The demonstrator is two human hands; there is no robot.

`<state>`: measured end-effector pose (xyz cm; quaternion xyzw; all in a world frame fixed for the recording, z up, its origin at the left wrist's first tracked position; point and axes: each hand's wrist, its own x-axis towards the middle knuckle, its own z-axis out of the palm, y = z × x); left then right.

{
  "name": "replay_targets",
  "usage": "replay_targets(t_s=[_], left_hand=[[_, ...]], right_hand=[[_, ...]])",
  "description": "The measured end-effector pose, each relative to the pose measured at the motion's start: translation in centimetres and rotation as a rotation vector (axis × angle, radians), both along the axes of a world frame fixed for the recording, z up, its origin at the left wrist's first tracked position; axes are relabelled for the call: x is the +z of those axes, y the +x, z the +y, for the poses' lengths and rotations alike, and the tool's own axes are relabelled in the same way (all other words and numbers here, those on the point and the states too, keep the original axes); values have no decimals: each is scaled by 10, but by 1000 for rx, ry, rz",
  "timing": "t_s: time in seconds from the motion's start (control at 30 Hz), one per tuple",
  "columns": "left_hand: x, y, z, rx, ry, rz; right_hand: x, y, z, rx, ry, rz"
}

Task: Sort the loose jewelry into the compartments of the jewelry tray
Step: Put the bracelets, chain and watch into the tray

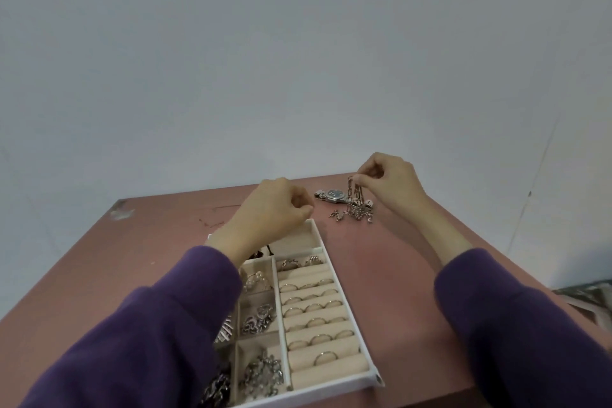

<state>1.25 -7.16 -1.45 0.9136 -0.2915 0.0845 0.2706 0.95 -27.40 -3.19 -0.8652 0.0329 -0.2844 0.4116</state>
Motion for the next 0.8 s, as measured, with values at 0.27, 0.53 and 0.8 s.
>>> replay_targets(t_s=[0.27,0.53,0.8], left_hand=[[12,-2,7,-7,-111,36],[3,-5,17,-2,-186,69],[-5,-4,9,-36,-230,145]], right_hand=[[39,-5,15,184,207,-42],[90,-17,35,278,380,-27],[111,-26,51,285,331,-32]])
